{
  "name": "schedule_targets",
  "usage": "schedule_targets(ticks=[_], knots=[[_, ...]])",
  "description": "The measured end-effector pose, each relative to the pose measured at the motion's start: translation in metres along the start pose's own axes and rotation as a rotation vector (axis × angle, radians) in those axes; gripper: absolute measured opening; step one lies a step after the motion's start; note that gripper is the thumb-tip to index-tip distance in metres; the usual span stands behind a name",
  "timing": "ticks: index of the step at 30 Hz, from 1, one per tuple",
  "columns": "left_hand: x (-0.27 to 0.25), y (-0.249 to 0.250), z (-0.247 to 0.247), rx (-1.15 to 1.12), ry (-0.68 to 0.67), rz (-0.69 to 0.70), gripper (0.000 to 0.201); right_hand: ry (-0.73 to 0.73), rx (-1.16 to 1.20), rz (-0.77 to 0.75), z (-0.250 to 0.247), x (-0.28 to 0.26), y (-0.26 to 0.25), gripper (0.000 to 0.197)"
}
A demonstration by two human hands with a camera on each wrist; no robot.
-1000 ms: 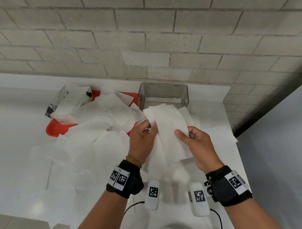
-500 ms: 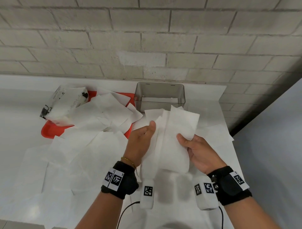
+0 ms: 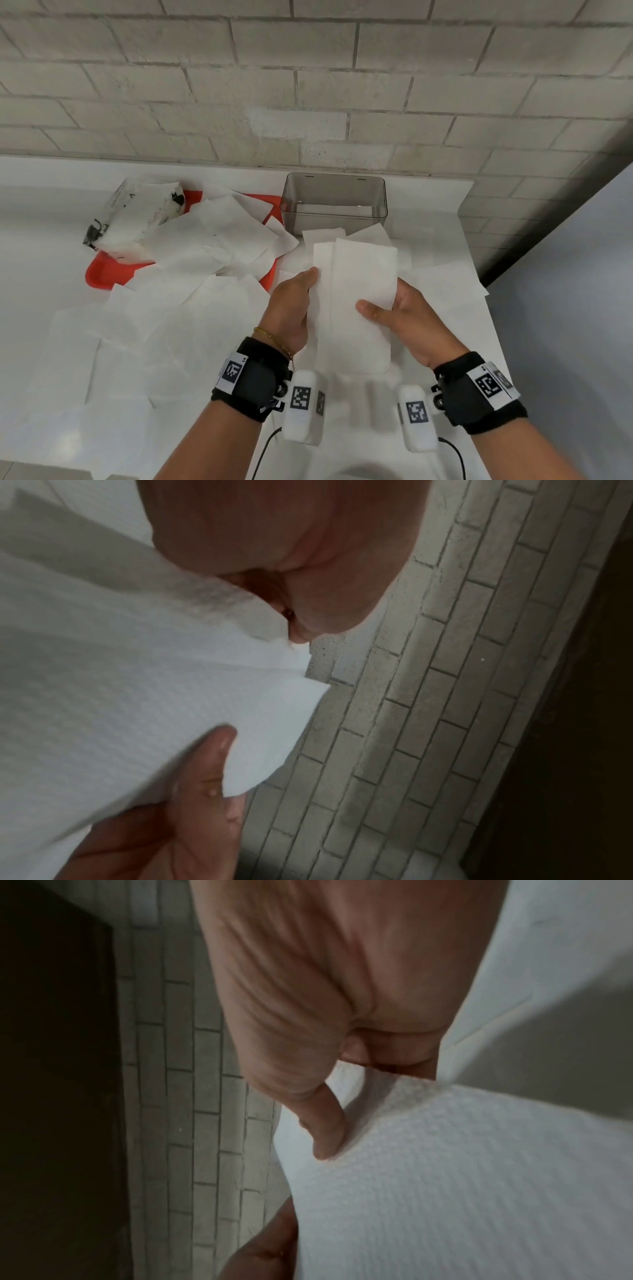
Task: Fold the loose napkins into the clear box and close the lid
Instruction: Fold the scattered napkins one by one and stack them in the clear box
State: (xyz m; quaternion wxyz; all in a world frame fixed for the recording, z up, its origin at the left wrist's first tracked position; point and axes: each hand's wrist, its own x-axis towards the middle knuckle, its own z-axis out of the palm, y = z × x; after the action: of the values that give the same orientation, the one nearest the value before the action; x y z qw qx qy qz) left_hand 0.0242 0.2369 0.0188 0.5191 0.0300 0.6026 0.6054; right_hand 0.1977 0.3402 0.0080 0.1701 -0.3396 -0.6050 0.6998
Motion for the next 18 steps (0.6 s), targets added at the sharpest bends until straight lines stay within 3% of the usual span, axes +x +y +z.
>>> schedule_targets(ticks=[10,15,18], knots=[[-0.007,-0.017,0.008,-0.012,-0.057,0.071,0.038,0.113,-0.236,-0.056,0.013,0.005,0.008,0.039],[-0.002,-0.029,0.017,0.120,-0.056,0.142,0.057,0.198,-0.266,-0.022,0.017,0.013,0.022,0.057],[-0.002,-0.034,0.022,0.135,-0.017,0.233,0.030,0.133,-0.312,-0.056,0.022,0.012,0.017,0.048]])
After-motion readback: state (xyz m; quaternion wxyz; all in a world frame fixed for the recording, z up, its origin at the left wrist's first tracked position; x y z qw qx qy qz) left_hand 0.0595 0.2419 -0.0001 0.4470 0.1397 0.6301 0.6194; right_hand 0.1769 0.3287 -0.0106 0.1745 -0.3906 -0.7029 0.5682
